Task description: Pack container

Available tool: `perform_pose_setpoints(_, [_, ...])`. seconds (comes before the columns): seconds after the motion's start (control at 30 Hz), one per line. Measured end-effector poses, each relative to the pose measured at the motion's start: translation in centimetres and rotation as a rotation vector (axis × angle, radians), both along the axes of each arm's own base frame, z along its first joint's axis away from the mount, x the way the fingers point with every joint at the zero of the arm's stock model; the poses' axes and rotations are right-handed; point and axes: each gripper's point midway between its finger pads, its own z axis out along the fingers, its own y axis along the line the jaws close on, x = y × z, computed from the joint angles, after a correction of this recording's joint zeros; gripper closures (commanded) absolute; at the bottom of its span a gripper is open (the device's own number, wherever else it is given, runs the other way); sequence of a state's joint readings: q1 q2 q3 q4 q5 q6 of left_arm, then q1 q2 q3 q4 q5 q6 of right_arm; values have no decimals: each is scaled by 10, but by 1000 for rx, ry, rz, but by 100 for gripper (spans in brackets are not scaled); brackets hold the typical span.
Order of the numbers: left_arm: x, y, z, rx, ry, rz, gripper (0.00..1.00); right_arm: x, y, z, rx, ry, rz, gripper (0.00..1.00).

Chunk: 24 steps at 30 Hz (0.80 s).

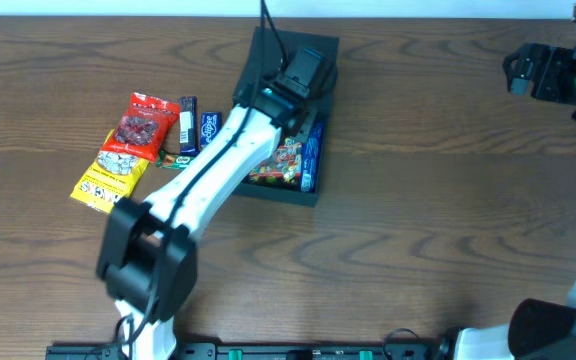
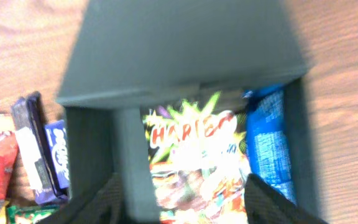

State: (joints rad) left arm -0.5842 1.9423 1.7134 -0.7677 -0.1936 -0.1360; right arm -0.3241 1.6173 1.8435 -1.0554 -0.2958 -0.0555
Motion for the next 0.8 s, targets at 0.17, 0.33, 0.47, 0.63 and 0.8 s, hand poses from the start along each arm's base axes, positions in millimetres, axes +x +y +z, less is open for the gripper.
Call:
perform_pose_setpoints(0.17, [-2, 1, 34, -51, -47, -8, 62, -2, 1, -2, 3, 9, 1, 8])
perform_pose_setpoints(0.33, [1, 32, 24, -43, 13, 71, 94, -3, 2, -3, 4, 18, 5, 78])
perform_pose_setpoints(0.47, [13, 76, 20, -67, 47, 193, 94, -1, 12, -8, 8, 28, 28, 99])
perform_pose_setpoints(0.63, [22, 133, 5, -136, 101, 349, 94, 4, 52, -52, 54, 90, 131, 99])
perform_pose_setpoints(0.8, [-8, 155, -55, -178, 265, 420, 94, 2, 96, -106, 118, 145, 250, 99])
